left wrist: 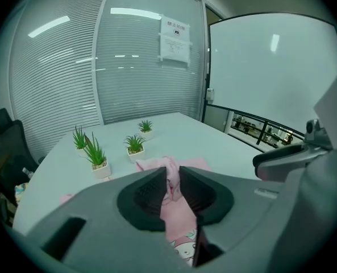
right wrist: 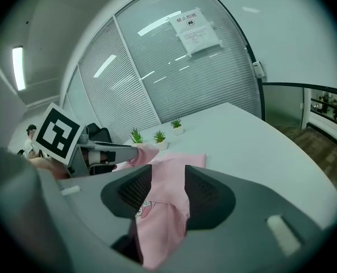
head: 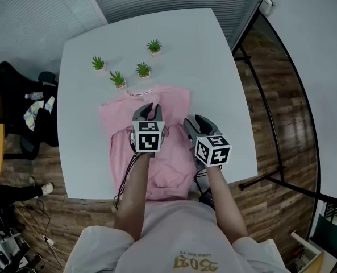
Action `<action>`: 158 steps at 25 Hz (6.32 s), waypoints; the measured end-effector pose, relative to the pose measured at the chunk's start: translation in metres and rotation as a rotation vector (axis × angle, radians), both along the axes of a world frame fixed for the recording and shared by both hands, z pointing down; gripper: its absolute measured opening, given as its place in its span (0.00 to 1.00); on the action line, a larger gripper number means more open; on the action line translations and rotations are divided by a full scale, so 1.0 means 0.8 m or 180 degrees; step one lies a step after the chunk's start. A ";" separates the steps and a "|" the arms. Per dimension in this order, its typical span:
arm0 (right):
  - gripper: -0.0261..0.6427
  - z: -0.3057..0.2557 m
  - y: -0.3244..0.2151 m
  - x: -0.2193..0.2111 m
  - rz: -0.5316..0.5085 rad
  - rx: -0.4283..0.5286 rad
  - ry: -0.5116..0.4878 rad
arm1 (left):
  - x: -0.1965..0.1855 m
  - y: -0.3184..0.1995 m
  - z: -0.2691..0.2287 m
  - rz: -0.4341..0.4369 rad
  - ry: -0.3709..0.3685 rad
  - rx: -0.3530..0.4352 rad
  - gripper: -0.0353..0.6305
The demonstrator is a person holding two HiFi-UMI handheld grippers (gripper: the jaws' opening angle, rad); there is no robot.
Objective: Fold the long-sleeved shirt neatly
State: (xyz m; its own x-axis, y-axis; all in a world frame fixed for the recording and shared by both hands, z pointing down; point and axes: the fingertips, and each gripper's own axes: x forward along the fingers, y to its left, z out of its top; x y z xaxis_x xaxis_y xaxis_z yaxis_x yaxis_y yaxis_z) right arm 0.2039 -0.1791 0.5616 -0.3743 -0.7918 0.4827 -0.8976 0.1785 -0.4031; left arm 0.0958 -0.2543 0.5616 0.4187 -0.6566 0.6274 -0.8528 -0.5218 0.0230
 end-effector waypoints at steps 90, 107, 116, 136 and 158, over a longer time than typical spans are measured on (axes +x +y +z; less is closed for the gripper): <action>0.35 0.067 0.401 -0.124 -0.0501 -0.0176 0.0889 | -0.287 0.450 0.085 0.0062 0.0003 -0.0583 0.46; 0.34 0.147 0.388 -0.113 -0.0822 -0.0660 0.1580 | -0.315 0.457 0.163 0.0102 -0.0747 -0.0799 0.45; 0.08 0.127 0.378 -0.113 -0.0750 -0.0615 0.1358 | -0.317 0.447 0.142 -0.0153 -0.0396 -0.0855 0.13; 0.08 -0.034 0.379 -0.099 -0.0175 -0.0012 -0.0002 | -0.331 0.428 -0.020 0.0176 0.0211 -0.0539 0.13; 0.08 -0.139 0.407 -0.123 -0.0026 0.0429 -0.0369 | -0.354 0.437 -0.119 0.0447 0.0559 -0.0291 0.13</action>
State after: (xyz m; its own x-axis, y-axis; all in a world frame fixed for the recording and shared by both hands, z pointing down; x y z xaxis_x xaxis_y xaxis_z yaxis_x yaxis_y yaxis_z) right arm 0.1053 0.1467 0.4505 -0.4281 -0.8430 0.3256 -0.8447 0.2451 -0.4758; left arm -0.1873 0.0949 0.4661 0.6098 -0.5280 0.5910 -0.7508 -0.6238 0.2173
